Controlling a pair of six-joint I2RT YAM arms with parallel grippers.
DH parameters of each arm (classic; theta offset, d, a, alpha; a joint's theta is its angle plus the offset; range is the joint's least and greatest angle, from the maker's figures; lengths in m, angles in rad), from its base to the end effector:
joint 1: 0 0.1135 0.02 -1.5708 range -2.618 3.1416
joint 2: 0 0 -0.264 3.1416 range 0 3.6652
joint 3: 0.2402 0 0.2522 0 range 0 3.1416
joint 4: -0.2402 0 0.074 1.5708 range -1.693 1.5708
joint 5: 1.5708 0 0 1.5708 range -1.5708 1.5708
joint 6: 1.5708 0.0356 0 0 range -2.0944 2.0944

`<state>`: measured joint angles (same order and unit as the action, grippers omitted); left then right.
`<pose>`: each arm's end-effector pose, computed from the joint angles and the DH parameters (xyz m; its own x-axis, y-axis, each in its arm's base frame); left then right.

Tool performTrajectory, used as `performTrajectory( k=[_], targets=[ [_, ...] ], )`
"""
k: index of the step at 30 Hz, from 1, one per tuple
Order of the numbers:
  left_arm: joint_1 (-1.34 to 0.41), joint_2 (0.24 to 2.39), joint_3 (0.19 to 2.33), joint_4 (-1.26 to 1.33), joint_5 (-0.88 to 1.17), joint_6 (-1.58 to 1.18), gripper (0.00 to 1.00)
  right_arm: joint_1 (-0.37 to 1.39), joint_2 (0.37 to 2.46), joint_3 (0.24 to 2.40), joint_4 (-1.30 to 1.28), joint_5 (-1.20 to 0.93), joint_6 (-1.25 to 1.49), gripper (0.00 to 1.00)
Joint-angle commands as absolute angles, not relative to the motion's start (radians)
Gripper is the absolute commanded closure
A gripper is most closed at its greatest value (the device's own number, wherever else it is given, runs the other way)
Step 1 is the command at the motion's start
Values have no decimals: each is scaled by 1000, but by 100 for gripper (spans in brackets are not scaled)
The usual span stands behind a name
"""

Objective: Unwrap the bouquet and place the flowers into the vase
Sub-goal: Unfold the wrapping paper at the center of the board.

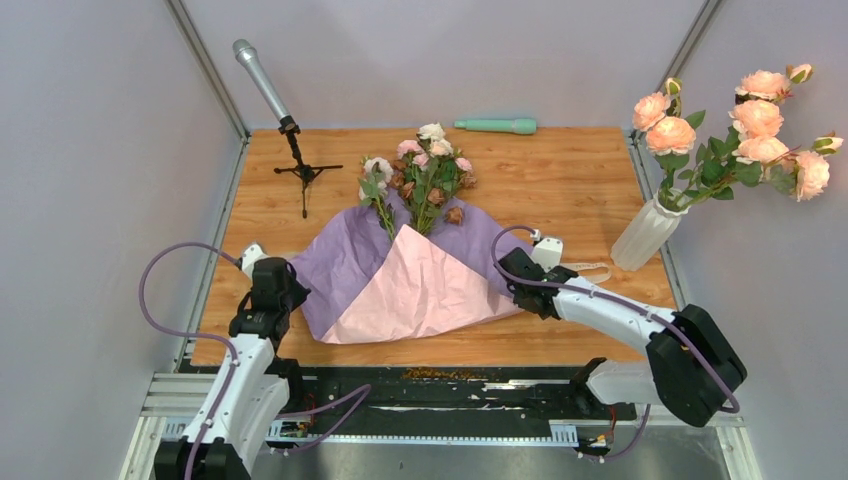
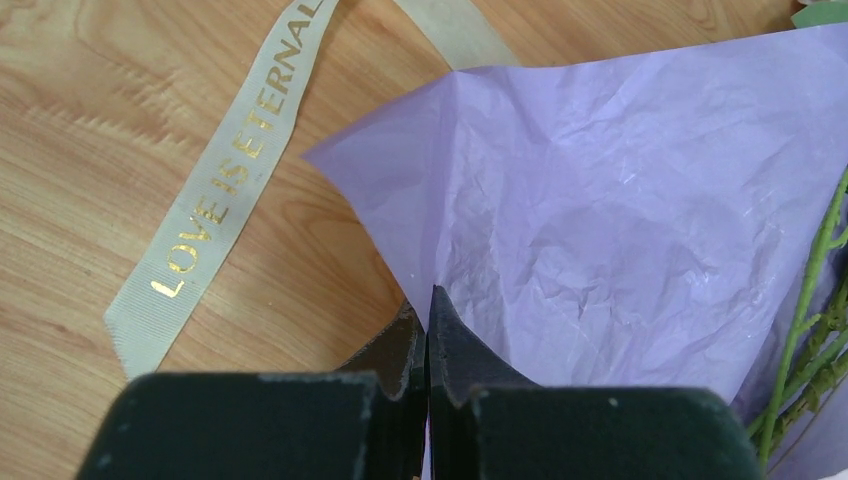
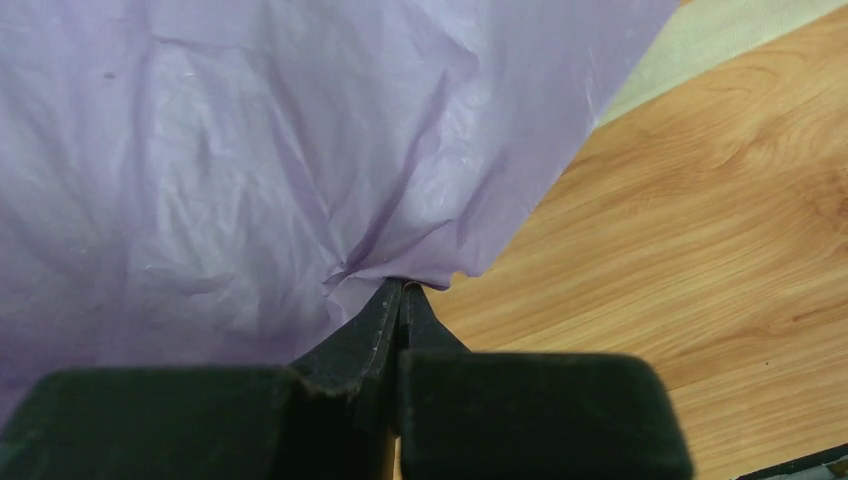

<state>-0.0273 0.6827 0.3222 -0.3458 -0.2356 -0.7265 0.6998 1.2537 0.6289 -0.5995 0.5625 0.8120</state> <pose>0.1484 0.0043 0.1793 -0.3847 -0.6356 -0.6693 -0.5438 0.7420 -0.3921 0.1704 0.1187 0.1718 -0.7899 0.1374 -0.5977 0.2426 0.9651 -0.0987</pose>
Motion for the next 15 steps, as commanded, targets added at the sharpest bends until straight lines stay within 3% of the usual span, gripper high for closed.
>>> performTrajectory(
  k=[1,15],
  targets=[
    [-5,687,315,-298,-221,-740,100,649,1304,655,-596,590,850,100],
    [-5,820,313,-127,-138,-749,100,557,1463,771,-475,625,750,100]
  ],
)
